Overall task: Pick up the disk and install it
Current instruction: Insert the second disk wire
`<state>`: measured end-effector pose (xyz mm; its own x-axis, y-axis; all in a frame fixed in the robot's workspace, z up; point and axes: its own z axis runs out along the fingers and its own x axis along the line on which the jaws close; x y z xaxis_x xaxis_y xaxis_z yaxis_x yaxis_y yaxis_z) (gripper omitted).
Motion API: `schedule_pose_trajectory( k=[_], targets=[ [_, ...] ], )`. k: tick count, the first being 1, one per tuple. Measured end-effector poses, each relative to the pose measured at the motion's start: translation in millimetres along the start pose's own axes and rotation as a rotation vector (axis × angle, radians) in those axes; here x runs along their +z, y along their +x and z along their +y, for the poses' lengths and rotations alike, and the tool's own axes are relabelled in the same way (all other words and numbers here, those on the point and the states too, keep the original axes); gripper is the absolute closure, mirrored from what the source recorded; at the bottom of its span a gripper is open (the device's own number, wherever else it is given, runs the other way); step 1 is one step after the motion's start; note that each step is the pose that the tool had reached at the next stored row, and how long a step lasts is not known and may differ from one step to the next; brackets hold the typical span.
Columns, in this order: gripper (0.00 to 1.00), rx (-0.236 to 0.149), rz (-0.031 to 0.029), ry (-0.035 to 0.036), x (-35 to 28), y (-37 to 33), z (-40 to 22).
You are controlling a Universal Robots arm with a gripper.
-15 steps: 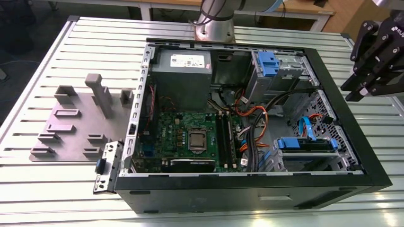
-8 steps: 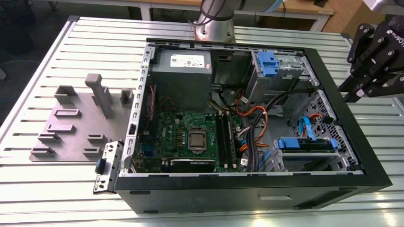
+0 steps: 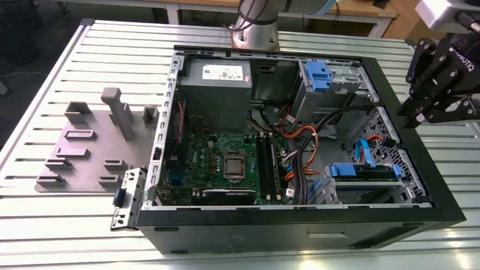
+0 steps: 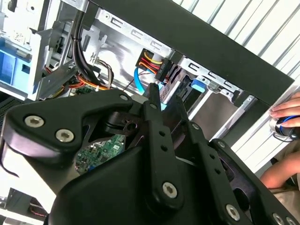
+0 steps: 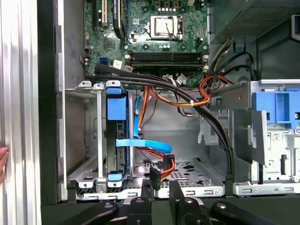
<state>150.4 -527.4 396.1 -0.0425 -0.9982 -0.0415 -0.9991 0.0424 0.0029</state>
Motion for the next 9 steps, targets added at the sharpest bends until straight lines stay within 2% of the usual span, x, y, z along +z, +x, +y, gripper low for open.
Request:
schedule_pose_trajectory(
  k=[5,9],
  targets=[
    [0.71,0.0,0.0001,-0.0021,8.8,0.4,0.0],
    [0.71,0.0,0.0009,-0.0047,12.4,0.5,0.0]
  ],
)
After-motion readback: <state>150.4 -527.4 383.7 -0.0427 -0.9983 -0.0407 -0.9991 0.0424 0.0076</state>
